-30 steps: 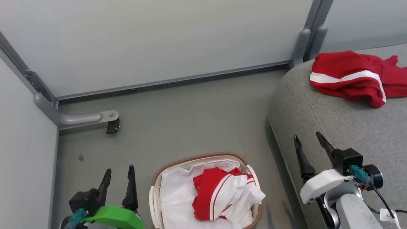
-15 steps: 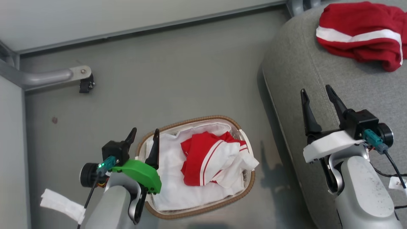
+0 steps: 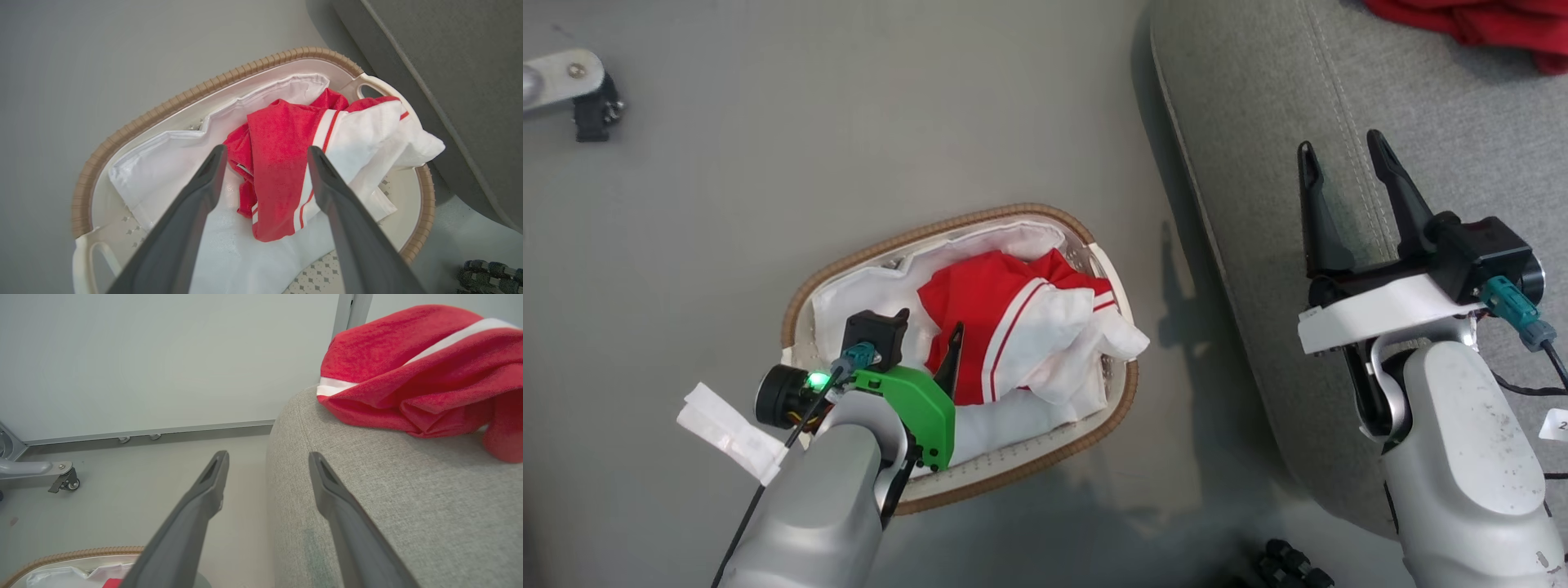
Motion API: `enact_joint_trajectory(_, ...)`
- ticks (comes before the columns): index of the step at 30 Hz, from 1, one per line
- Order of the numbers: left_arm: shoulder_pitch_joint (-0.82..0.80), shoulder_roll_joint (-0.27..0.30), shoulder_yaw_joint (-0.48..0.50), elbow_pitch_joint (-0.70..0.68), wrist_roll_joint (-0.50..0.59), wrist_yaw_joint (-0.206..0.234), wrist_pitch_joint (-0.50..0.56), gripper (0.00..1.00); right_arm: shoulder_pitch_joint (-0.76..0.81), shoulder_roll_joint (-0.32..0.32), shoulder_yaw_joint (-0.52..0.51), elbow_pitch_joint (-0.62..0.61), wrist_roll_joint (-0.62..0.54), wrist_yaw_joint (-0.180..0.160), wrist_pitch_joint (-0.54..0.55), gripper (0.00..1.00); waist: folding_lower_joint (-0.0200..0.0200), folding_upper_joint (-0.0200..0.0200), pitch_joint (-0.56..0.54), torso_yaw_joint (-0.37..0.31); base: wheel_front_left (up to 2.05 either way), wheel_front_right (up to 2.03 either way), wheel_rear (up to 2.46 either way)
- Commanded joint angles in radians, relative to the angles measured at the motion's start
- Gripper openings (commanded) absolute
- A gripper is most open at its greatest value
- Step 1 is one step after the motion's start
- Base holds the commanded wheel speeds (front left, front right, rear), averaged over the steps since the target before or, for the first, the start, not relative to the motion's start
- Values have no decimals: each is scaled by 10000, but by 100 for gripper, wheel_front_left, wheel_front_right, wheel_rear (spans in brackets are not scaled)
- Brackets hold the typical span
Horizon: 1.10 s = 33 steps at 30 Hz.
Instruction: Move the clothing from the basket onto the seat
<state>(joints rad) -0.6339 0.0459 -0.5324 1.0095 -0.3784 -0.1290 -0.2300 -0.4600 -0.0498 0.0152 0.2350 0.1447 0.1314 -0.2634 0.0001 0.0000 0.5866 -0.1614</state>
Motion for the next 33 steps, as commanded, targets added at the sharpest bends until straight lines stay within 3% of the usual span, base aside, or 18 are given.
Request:
enact_joint_trajectory(1, -348, 82, -140, 151, -129, -26, 25, 100, -172, -14, 47, -123, 99, -14, -21, 100, -1, 0, 1042, -725, 0, 0, 0)
enact_joint_trajectory(9, -1243, 79, -661, 1216, -310, -27, 201, 100, -506, -15, 315, -529, 421, -14, -21, 100, -1, 0, 1921, -1016, 0, 0, 0)
enact_joint_trajectory(24, -2118, 97, -668, 2419, -742, -13, 637, 100, -682, -17, 746, -847, 747, -14, -21, 100, -1, 0, 2606, -1338, 0, 0, 0)
enact_joint_trajectory(25, -2080, 91, -723, 2393, -831, -17, 713, 91, -688, -15, 771, -853, 766, -14, -21, 100, -1, 0, 2622, -1364, 0, 0, 0)
enact_joint_trajectory(27, -1936, 78, -877, 2188, -1009, -21, 865, 59, -707, -17, 813, -853, 793, -14, -21, 100, -1, 0, 2651, -1418, 0, 0, 0)
enact_joint_trajectory(28, -1810, 75, -1006, 2003, -1158, -22, 953, 49, -720, -17, 841, -855, 820, -14, -21, 100, -1, 0, 2664, -1447, 0, 0, 0)
enact_joint_trajectory(33, -1583, 80, -1733, 982, -2039, -25, 1216, 29, -782, -15, 904, -879, 865, -14, -21, 100, -1, 0, 2718, -1541, 0, 0, 0)
